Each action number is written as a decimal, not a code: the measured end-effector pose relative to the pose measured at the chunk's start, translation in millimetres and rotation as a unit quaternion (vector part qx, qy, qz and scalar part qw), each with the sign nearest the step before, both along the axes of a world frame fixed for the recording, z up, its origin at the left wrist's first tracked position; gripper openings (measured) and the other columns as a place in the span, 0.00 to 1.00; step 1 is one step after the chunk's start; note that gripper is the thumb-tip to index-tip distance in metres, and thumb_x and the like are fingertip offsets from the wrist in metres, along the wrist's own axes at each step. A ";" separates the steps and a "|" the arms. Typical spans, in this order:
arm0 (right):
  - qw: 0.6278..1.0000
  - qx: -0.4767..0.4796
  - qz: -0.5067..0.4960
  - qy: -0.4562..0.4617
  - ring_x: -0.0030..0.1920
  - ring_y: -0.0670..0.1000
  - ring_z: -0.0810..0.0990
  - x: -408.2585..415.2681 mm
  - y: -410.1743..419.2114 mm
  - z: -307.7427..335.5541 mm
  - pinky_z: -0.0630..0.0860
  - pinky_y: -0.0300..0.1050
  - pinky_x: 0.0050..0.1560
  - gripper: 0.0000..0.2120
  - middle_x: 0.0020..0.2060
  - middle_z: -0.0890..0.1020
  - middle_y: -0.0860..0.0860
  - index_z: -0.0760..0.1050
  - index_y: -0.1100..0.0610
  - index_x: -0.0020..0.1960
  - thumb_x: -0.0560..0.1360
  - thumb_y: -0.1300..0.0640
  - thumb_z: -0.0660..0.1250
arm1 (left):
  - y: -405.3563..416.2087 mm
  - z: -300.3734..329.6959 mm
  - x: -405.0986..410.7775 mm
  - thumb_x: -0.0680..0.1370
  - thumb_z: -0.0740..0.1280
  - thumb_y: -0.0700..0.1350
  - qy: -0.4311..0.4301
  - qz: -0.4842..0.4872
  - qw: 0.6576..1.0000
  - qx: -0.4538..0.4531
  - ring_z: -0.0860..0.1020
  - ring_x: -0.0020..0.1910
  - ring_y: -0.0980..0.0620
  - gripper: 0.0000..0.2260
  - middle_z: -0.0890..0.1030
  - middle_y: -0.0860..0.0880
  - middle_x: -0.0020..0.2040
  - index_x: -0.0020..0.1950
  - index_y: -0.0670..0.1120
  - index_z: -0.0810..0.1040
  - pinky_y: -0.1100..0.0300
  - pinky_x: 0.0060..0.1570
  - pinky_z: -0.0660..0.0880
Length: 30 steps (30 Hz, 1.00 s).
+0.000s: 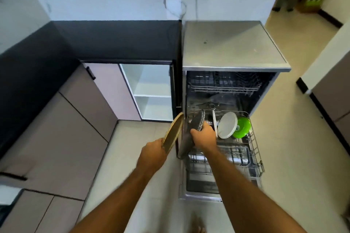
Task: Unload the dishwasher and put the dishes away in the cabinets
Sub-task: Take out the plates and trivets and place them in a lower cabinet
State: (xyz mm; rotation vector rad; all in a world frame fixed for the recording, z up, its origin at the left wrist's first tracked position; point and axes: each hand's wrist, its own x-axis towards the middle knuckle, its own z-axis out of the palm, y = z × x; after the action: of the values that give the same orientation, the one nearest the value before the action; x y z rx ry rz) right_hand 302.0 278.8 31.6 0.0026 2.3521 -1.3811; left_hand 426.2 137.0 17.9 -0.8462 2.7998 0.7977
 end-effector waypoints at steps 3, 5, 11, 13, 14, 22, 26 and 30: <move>1.000 -0.003 0.010 -0.017 0.45 0.53 0.80 16.3 -31.0 1.5 0.82 0.51 0.45 0.06 0.49 0.81 0.55 0.73 0.54 0.52 0.75 0.58 0.67 | -31.2 -2.6 35.3 0.82 0.60 0.56 -0.003 -0.002 0.999 -0.033 0.81 0.41 0.52 0.13 0.82 0.51 0.47 0.58 0.49 0.77 0.61 0.45 0.81; 0.999 -0.012 0.009 -0.032 0.46 0.54 0.79 28.9 -51.9 2.1 0.79 0.41 0.32 0.08 0.51 0.81 0.56 0.74 0.57 0.55 0.77 0.59 0.66 | -51.7 -2.5 54.9 0.82 0.61 0.54 -0.006 -0.019 0.998 -0.065 0.81 0.41 0.52 0.12 0.83 0.50 0.49 0.59 0.49 0.76 0.61 0.45 0.81; 0.996 -0.053 0.005 -0.073 0.46 0.57 0.81 82.3 -123.7 -3.0 0.75 0.38 0.24 0.16 0.52 0.80 0.58 0.74 0.60 0.65 0.77 0.62 0.66 | -112.3 5.6 111.9 0.82 0.59 0.49 -0.027 -0.041 0.991 -0.122 0.81 0.41 0.52 0.12 0.82 0.50 0.49 0.63 0.50 0.75 0.60 0.44 0.80; 0.996 -0.058 0.001 -0.070 0.44 0.55 0.81 95.9 -147.8 -1.1 0.76 0.39 0.25 0.15 0.49 0.80 0.56 0.74 0.59 0.63 0.77 0.62 0.66 | -132.6 6.6 127.7 0.82 0.58 0.48 -0.031 -0.043 0.990 -0.132 0.80 0.41 0.52 0.12 0.82 0.50 0.48 0.64 0.51 0.74 0.60 0.43 0.80; 0.996 -0.064 -0.002 -0.067 0.43 0.55 0.80 101.0 -158.8 -0.3 0.77 0.39 0.25 0.14 0.48 0.79 0.55 0.74 0.58 0.62 0.77 0.62 0.67 | -142.6 6.7 134.6 0.82 0.58 0.47 -0.034 -0.043 0.989 -0.139 0.81 0.41 0.51 0.12 0.82 0.50 0.48 0.64 0.51 0.74 0.60 0.43 0.80; 0.984 -0.142 -0.059 -0.090 0.47 0.58 0.83 109.4 -231.2 -6.3 0.84 0.52 0.40 0.10 0.47 0.82 0.55 0.75 0.56 0.58 0.77 0.63 0.66 | -225.6 8.9 153.9 0.82 0.56 0.42 -0.051 -0.071 0.980 -0.179 0.82 0.47 0.48 0.18 0.82 0.49 0.52 0.71 0.52 0.69 0.59 0.45 0.77; 0.968 -0.198 -0.100 -0.117 0.46 0.60 0.84 82.9 -252.1 -16.1 0.84 0.57 0.43 0.10 0.49 0.83 0.59 0.75 0.59 0.57 0.78 0.66 0.64 | -254.9 1.2 134.1 0.80 0.55 0.38 -0.058 -0.087 0.979 -0.173 0.81 0.51 0.45 0.24 0.81 0.49 0.58 0.75 0.54 0.64 0.55 0.48 0.76; 0.947 -0.254 -0.144 -0.135 0.44 0.60 0.84 47.8 -275.5 -20.2 0.83 0.48 0.33 0.09 0.48 0.83 0.60 0.75 0.60 0.56 0.78 0.68 0.63 | -281.8 -4.4 96.5 0.80 0.54 0.37 -0.040 -0.122 0.975 -0.181 0.80 0.55 0.43 0.30 0.73 0.50 0.71 0.80 0.55 0.54 0.53 0.54 0.76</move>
State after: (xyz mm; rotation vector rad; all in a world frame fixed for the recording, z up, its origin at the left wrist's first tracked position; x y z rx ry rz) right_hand 349.8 3.3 11.4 0.3746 1.7696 -1.9537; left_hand 522.7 -144.8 13.4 -0.5403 2.9402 0.2149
